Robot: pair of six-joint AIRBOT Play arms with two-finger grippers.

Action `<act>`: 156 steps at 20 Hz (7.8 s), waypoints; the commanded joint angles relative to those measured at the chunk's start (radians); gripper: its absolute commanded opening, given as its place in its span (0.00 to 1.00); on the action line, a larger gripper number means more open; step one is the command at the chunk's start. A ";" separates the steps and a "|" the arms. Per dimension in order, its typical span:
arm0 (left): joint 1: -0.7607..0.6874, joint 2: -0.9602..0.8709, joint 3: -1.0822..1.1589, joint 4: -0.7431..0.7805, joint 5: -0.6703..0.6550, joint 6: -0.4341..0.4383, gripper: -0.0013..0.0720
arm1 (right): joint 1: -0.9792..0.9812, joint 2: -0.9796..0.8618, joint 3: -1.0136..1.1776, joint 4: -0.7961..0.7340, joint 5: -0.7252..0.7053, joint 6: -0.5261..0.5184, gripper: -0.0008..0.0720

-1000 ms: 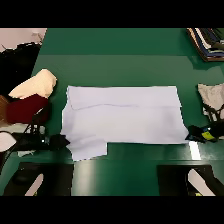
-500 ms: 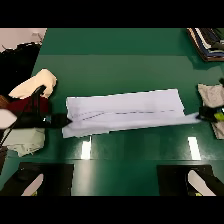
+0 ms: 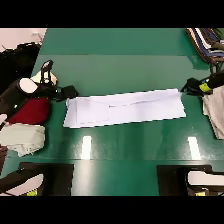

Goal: Fold the shirts.

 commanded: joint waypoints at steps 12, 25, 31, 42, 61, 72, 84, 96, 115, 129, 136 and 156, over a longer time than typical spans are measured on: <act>-0.208 -0.093 0.135 -0.054 -0.007 -0.039 0.06 | -0.274 -0.194 -0.109 0.184 0.105 -0.242 0.64; -0.509 -0.503 0.412 -0.152 0.101 -0.053 0.06 | -0.108 -0.201 0.058 0.429 0.213 -0.318 0.03; -0.509 -0.594 0.472 -0.225 0.098 -0.050 0.06 | -0.004 0.047 0.066 0.645 0.193 -0.297 0.03; -0.523 -0.600 0.473 -0.251 0.093 0.008 0.06 | 0.304 0.153 0.068 0.790 0.032 -0.292 0.03; 0.095 0.093 0.480 0.230 -0.229 0.001 0.06 | 1.044 -0.218 0.294 0.731 -0.279 -0.457 0.70; 0.105 0.106 0.476 0.225 -0.308 0.010 0.06 | 0.523 -0.053 0.006 0.259 -0.093 -0.194 0.63; 0.103 0.105 0.476 0.210 -0.286 0.009 0.06 | 0.475 -0.371 -0.021 0.534 -0.077 -0.225 0.93; 0.034 0.105 0.476 0.166 -0.294 0.008 0.06 | 0.587 -0.408 0.259 0.543 -0.040 -0.264 0.03; -0.234 0.105 0.476 0.162 -0.171 -0.053 0.06 | -0.548 0.045 0.015 0.294 -0.284 -0.167 0.03; -0.234 0.105 0.476 0.167 -0.174 -0.051 0.06 | -0.592 0.054 0.346 0.282 -0.082 -0.123 0.03; -0.234 0.105 0.476 0.171 -0.174 -0.043 0.06 | -0.719 0.200 0.077 0.206 -0.010 -0.124 0.03; -0.234 0.105 0.477 0.166 -0.165 -0.045 0.06 | -0.150 0.554 -0.193 0.153 -0.104 -0.124 0.44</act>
